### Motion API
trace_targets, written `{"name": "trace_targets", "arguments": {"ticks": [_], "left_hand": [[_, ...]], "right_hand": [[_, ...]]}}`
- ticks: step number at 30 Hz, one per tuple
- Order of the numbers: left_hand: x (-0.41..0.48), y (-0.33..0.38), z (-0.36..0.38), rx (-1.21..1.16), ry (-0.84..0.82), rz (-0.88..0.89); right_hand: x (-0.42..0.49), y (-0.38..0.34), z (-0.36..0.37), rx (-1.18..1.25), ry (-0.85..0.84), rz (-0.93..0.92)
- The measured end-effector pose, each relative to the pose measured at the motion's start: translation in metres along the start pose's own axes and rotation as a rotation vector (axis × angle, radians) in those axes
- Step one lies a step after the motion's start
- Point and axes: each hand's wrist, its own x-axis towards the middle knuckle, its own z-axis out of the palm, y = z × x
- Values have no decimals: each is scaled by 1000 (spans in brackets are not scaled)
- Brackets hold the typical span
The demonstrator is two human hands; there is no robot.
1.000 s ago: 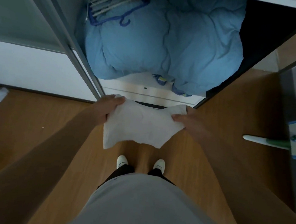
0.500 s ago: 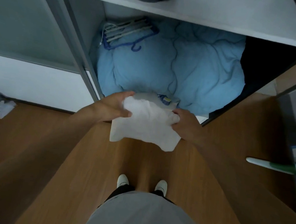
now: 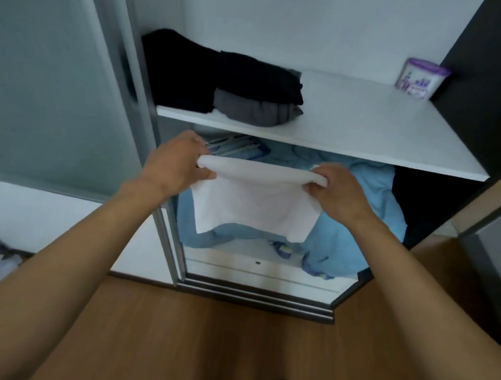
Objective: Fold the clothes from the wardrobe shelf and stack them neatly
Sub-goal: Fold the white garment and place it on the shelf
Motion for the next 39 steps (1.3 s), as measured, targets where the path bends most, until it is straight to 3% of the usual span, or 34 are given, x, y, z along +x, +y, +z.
{"name": "trace_targets", "arguments": {"ticks": [4,5,9,13,16,18,20,22,24,26,28,30,33,39], "left_hand": [[34,-7,-36,122,20,-42],[46,-8,-43,36,-1,-58],[98,-11,-66,-690,-65,-123],[178,-3,-85,-978,157,-39],[232,1,-101,-920,363,128],[259,-4,-100,-938,393,172],[278,-21,-82,-967,341,81],[288,-43,-55,-980,204,-125],[297,-60,-32,-902,113,-338],[311,-67,-22,-833,162,-479],[328,-64,-18,-740,214,-508],[343,-58,-14,-601,213,-485],[361,-53,-6,-452,237,-409],[361,-57,5,-120,243,-249]], "right_hand": [[31,-24,-18,225,97,-48],[41,-26,-23,351,83,-23],[95,-33,-40,758,23,75],[178,-43,-66,902,243,-78],[239,-48,-89,830,413,-257],[270,-40,-88,819,390,-356],[295,-17,-71,645,281,-374],[310,15,-46,371,25,-330],[319,41,-27,289,-170,-225],[334,50,-19,424,-31,-102],[355,45,-13,544,163,41],[374,34,-6,526,178,139],[387,30,5,363,106,181],[389,25,7,-156,179,130]]}}
